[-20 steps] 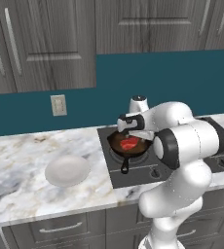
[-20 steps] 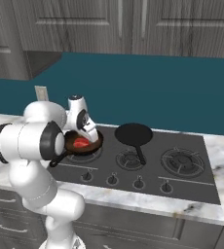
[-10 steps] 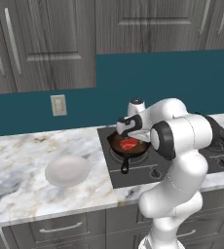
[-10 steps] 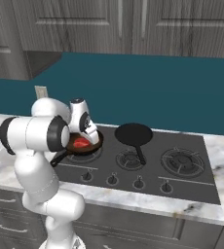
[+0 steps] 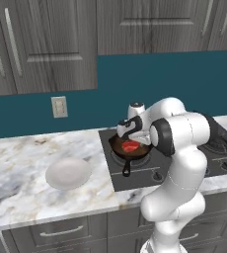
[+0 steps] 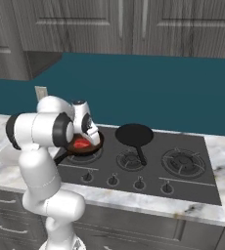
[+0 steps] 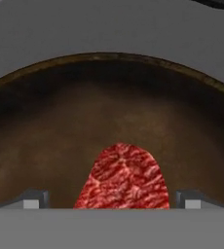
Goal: Place one of the steaks on the plate and the other in the bowl. Then place the bowl in the fridge.
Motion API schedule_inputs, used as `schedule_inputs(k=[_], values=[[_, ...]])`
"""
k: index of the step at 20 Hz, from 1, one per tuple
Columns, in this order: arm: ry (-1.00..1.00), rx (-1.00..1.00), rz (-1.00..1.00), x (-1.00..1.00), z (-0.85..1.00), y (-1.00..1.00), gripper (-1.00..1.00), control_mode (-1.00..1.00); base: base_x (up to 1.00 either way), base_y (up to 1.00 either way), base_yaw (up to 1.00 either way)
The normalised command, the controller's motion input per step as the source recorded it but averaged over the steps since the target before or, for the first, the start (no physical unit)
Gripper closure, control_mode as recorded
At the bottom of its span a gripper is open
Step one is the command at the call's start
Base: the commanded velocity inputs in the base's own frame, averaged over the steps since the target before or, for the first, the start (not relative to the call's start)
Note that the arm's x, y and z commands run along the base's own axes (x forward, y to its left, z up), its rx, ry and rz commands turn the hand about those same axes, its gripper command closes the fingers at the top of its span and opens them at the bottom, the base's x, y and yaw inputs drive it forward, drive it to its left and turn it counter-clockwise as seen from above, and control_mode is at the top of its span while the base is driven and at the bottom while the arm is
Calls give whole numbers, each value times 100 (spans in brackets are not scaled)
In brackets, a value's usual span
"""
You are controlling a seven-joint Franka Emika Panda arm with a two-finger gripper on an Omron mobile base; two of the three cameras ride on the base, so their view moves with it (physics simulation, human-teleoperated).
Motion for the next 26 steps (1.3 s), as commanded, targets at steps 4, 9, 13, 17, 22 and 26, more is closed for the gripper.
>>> schedule_inputs(k=[4,9,13,17,22,26], values=[[1,0,-2,2,-31,0,-100,-100,0,0,0],[0,0,0,1,-19,0,-100,-100,0,0,0],[0,0,0,0,-9,3,100,-100,0,0,0],[0,0,0,0,0,1,100,-100,0,0,0],[0,1,-4,-1,0,2,100,-100,0,0,0],[2,11,-19,-42,75,-5,100,-100,0,0,0]])
